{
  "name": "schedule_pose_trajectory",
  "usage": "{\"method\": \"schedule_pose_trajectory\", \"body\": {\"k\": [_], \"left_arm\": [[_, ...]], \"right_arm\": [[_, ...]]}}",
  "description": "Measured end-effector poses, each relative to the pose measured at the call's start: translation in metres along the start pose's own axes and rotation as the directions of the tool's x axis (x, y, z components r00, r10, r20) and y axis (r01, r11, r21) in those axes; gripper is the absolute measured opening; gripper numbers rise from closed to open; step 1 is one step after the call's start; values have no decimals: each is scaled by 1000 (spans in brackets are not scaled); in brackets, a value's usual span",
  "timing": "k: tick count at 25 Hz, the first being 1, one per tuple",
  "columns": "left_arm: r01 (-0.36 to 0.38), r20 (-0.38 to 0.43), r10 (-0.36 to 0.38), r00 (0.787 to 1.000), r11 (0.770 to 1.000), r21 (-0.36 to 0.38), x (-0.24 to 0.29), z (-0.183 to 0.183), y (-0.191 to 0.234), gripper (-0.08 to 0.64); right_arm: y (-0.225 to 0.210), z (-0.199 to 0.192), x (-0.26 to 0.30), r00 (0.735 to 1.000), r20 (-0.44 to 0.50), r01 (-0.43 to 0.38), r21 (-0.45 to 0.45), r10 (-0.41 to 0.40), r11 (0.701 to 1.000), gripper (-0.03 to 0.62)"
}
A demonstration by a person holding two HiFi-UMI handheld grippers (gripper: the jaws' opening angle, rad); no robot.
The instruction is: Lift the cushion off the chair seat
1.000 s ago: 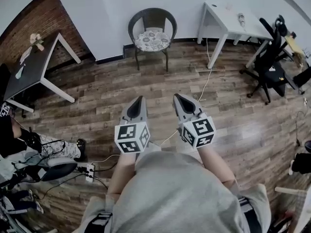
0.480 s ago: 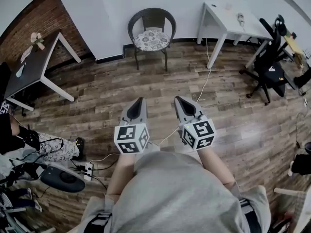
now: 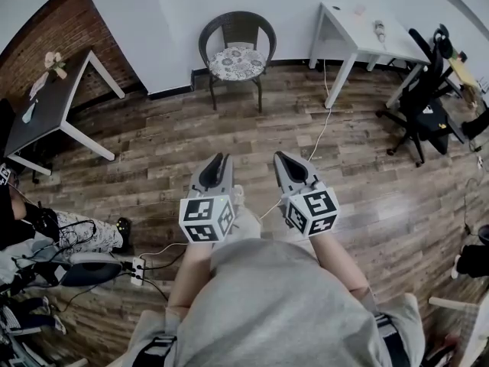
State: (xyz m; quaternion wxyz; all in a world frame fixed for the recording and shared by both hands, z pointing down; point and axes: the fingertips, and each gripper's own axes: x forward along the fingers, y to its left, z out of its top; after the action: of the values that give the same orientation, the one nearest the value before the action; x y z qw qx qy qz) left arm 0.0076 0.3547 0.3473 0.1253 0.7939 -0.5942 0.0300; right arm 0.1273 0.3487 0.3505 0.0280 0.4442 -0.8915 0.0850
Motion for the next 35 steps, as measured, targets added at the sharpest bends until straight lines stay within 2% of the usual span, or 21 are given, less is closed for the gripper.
{"method": "schedule_pose_trajectory", "body": {"k": [10, 18, 27, 35], "left_arm": [[26, -8, -26, 1000, 1000, -5, 66, 2, 24, 154], [47, -8, -47, 999, 999, 20, 142, 19, 65, 210], [62, -25, -62, 998, 998, 3, 235, 51, 126, 216], [75, -31, -75, 997, 997, -10, 310, 65, 179, 216]], "right_arm": [[-33, -3, 53, 1000, -28, 13, -2, -13, 1000, 0], [-73, 5, 129, 998, -40, 45, -7, -45, 999, 0], [-109, 36, 237, 996, -55, 63, -30, -65, 998, 0], [-145, 50, 323, 994, -62, 86, -28, -88, 996, 0]]}}
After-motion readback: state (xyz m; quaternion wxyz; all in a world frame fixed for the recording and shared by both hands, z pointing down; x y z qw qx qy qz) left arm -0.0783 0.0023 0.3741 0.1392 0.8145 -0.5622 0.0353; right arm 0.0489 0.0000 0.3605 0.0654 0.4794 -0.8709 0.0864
